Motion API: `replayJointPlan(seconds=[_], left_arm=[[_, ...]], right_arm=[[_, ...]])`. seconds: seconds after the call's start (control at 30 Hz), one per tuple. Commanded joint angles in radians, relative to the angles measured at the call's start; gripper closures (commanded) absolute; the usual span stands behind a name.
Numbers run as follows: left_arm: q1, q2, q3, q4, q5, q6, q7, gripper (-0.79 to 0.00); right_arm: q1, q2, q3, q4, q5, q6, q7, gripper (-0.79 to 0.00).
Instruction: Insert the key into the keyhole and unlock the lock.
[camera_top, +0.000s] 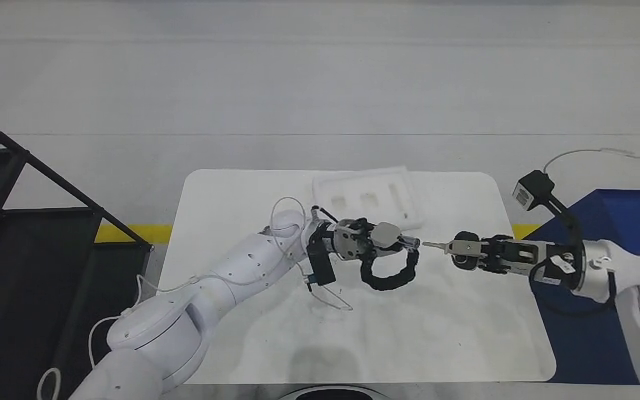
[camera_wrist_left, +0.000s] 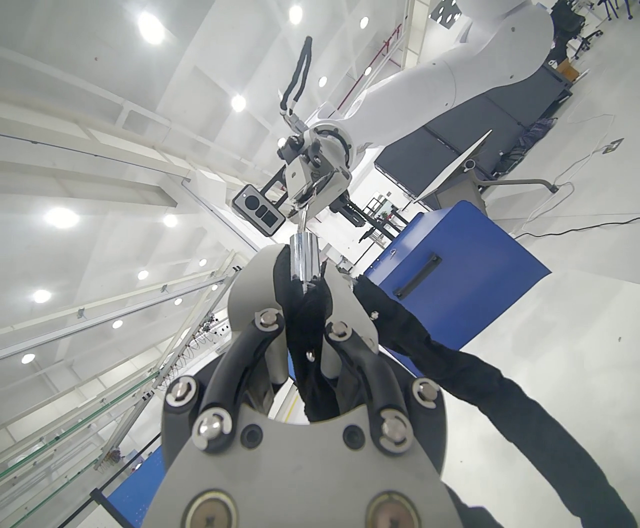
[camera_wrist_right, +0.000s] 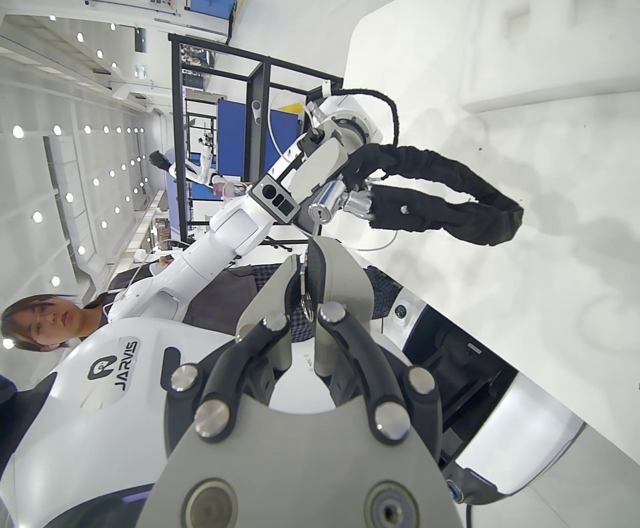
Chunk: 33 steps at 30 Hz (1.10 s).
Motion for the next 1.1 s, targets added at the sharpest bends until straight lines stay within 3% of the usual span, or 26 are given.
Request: replayJointPlan(seconds=[0.0,1.07], left_arm=[[-0.001,-0.006,-0.003,0.010,0.002,-0.003,-0.001,0.000],[0.001,-0.064,-0.067,0.099,0.080,-0.023,0.035,0.000]], right_arm=[[-0.005,0.001,0.003,-0.008,-0.007,0.001,-0.004,0.000],[0.018,0.020,-0.031,-0.022,-0.064,0.055,-0.050,0.000]])
